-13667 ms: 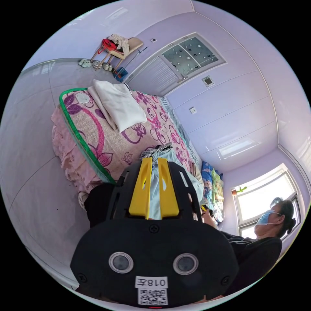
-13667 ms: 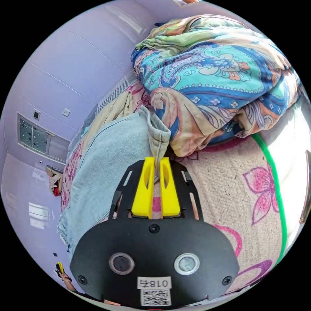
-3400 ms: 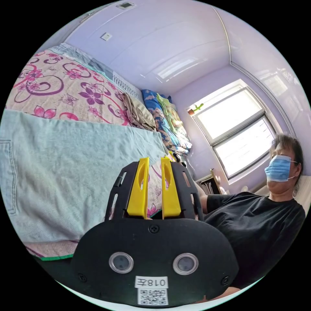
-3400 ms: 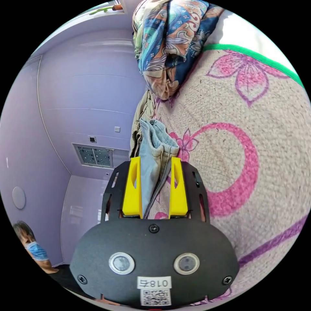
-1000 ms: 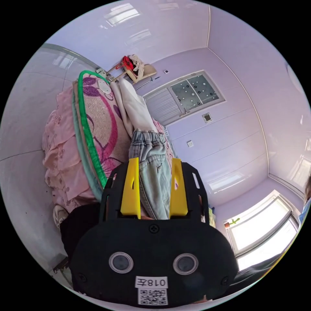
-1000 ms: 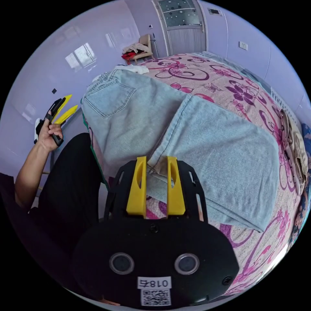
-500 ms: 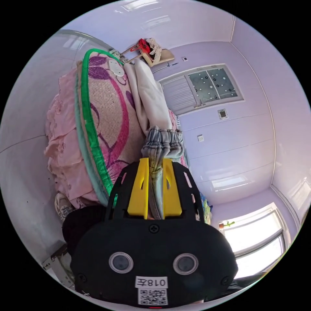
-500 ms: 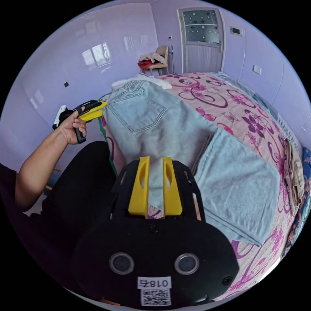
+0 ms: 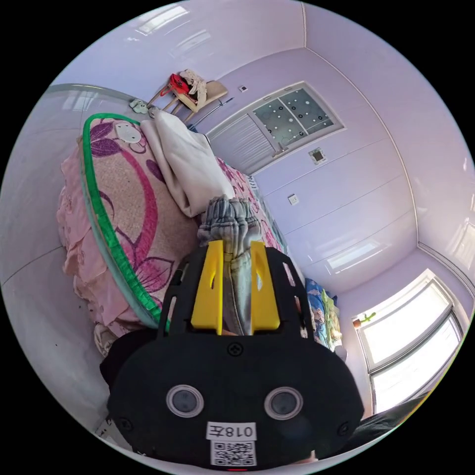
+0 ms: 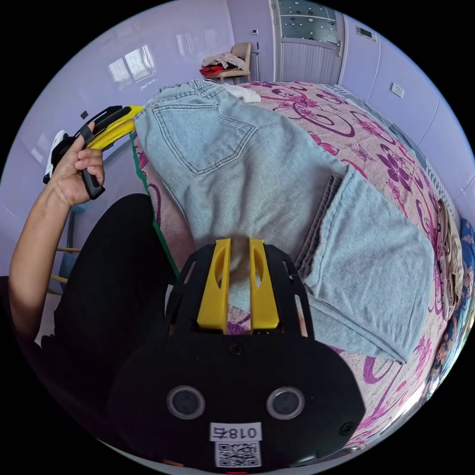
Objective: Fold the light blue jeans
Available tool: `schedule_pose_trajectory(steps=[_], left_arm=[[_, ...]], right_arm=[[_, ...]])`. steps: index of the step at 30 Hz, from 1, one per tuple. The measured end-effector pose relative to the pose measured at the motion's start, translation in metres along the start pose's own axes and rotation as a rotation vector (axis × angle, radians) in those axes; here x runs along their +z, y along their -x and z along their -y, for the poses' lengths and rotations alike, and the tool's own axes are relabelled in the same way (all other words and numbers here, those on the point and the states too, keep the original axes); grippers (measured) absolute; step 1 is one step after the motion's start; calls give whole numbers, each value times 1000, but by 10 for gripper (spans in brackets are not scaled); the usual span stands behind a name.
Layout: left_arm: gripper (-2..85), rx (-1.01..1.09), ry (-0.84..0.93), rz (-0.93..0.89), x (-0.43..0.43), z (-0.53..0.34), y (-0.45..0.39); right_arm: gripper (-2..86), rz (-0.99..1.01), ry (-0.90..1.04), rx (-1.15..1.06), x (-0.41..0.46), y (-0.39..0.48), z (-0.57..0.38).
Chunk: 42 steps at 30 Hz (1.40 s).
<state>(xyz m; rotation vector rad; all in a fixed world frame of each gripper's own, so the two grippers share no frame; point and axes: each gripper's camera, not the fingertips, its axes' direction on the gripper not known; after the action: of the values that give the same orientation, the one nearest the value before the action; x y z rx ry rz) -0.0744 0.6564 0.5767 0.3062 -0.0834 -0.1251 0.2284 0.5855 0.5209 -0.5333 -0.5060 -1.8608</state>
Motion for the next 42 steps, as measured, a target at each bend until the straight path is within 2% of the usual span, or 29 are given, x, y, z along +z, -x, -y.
schedule_pose_trajectory(steps=[2,6,11,18,21,27,32,36,39,41,42], left_arm=[[156,-4,57,21,7,8,5],[162,28,101,30,14,21,4],[68,68,133,72,30,29,-14],[28,91,61,-51,26,20,-54],[15,141,26,-104,28,12,-80],[5,423,70,-278,62,-6,-188],[4,671,215,-445,127,-63,-329],[11,745,279,-515,191,-132,-410],[23,809,360,-430,259,-216,-458],[30,882,572,-244,329,-290,-472],[31,883,622,-212,343,-305,-470]], right_arm=[[67,-5,-2,-4,-2,0,-1],[66,4,-12,7,-8,-4,-5],[65,34,-13,31,-18,-13,-5],[41,52,-16,50,-41,-21,-6],[10,102,-103,77,-63,-27,-12],[0,158,-333,160,-119,-53,-19],[-1,161,-567,417,-199,-125,-51],[-1,98,-714,651,-264,-195,-130],[-1,3,-738,790,-297,-222,-189],[-1,-23,-726,866,-309,-232,-219],[-1,-25,-721,904,-317,-236,-236]])
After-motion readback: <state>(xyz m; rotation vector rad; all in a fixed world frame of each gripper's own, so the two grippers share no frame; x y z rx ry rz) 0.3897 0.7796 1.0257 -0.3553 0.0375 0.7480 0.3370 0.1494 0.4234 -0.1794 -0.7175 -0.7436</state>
